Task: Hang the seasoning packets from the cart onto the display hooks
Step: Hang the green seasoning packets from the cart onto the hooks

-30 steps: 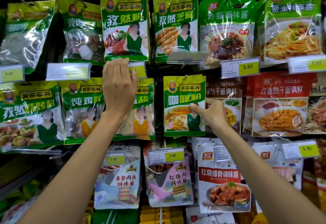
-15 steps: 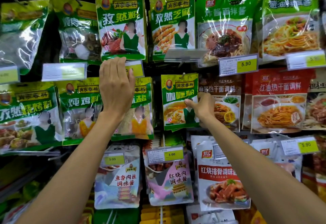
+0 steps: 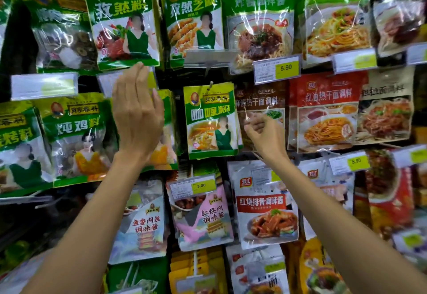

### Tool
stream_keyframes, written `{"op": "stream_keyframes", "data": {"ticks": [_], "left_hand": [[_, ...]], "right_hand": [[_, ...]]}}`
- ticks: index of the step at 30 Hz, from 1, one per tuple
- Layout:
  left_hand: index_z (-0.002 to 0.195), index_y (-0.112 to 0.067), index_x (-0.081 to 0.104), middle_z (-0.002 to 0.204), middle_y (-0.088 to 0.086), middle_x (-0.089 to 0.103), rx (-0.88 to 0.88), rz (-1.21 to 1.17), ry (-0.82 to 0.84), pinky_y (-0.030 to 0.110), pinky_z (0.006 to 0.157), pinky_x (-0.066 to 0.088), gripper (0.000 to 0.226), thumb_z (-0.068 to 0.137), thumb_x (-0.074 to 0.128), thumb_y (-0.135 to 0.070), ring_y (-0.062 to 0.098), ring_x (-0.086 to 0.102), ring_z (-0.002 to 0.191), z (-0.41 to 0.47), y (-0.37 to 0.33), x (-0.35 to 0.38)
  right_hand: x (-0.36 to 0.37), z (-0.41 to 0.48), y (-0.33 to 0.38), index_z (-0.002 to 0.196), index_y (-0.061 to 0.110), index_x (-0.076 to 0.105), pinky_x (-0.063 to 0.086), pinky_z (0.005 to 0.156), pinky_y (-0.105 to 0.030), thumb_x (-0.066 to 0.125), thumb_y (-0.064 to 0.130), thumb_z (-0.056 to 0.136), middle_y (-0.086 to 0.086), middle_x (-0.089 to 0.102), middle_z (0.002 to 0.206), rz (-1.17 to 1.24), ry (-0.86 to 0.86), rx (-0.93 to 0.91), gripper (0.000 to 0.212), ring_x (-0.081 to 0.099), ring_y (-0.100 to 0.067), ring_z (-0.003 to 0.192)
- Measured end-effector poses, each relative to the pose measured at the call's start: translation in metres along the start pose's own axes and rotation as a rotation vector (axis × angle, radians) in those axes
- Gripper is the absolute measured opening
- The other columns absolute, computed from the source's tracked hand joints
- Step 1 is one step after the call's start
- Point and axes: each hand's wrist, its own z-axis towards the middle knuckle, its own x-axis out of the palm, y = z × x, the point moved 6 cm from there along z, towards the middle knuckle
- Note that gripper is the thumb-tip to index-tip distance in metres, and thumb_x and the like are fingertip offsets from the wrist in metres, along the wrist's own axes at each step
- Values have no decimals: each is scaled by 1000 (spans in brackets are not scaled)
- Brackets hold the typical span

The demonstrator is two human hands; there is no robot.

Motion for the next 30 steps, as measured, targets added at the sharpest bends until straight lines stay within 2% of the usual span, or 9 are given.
{"op": "stream_keyframes", "data": {"ticks": [2, 6, 11, 15, 20, 24, 27, 29, 30], "left_hand": [[121, 5, 55, 118, 23, 59, 27, -121, 14, 38, 101, 37, 29, 96, 44, -6, 33, 50, 112, -18, -33, -6], [102, 3, 62, 96, 19, 63, -57, -489, 250, 33, 83, 40, 21, 96, 44, -5, 28, 54, 93, -87, -125, -9], [91, -4, 64, 73, 4, 59, -442, -1035, 917, 24, 60, 39, 29, 101, 42, -20, 13, 53, 67, -228, -281, -12], [94, 5, 63, 87, 23, 65, -629, -1223, 1440, 36, 72, 41, 25, 100, 45, -12, 29, 60, 79, -344, -405, -39], [102, 5, 66, 92, 15, 69, -513, -1238, 1847, 34, 71, 38, 27, 100, 44, -11, 32, 59, 83, -452, -509, -84], [102, 4, 62, 84, 21, 65, -317, -1226, 2130, 28, 57, 34, 28, 101, 43, -16, 26, 56, 70, -528, -556, -119], [93, 10, 60, 103, 38, 58, -199, -1167, 2260, 35, 62, 32, 29, 101, 43, -12, 40, 60, 89, -582, -576, -136], [100, 6, 61, 121, 34, 53, -62, -1112, 2340, 35, 69, 38, 28, 101, 42, -14, 39, 57, 106, -615, -583, -146], [102, 3, 62, 119, 30, 56, 1, -1104, 2372, 33, 69, 38, 26, 101, 42, -14, 34, 58, 102, -631, -586, -151]], "right_hand": [[-31, -23, -6, 99, 8, 65, 43, 59, -9, 60, 21, 95, 2, 61, 82, 2, -8, -15, 15, 54, -4, 71], [-96, -97, -47, 95, 16, 65, 45, 64, -12, 52, 27, 99, 7, 64, 82, 20, 22, 60, 18, 60, -3, 78], [-183, -232, -151, 84, 9, 67, 51, 69, -39, 49, 22, 99, -4, 68, 76, -47, -42, 390, 27, 65, -17, 72], [-255, -364, -233, 79, 0, 64, 41, 64, -35, 50, 19, 99, -14, 63, 71, -207, -155, 766, 32, 61, -26, 70], [-324, -506, -286, 72, 4, 65, 31, 59, -31, 52, 13, 97, -16, 70, 76, -432, -330, 1135, 30, 63, -22, 73], [-345, -601, -313, 75, -2, 66, 48, 67, -39, 51, 15, 98, -21, 71, 78, -465, -475, 1393, 33, 67, -32, 77], [-348, -660, -331, 76, -5, 65, 42, 64, -36, 49, 14, 98, -23, 70, 78, -498, -565, 1556, 33, 66, -35, 77], [-343, -694, -345, 72, -2, 61, 35, 60, -34, 48, 13, 97, -20, 66, 74, -500, -586, 1658, 33, 64, -34, 76], [-338, -710, -351, 71, 0, 59, 31, 60, -33, 47, 13, 97, -19, 61, 72, -497, -588, 1708, 32, 61, -33, 74]]}}
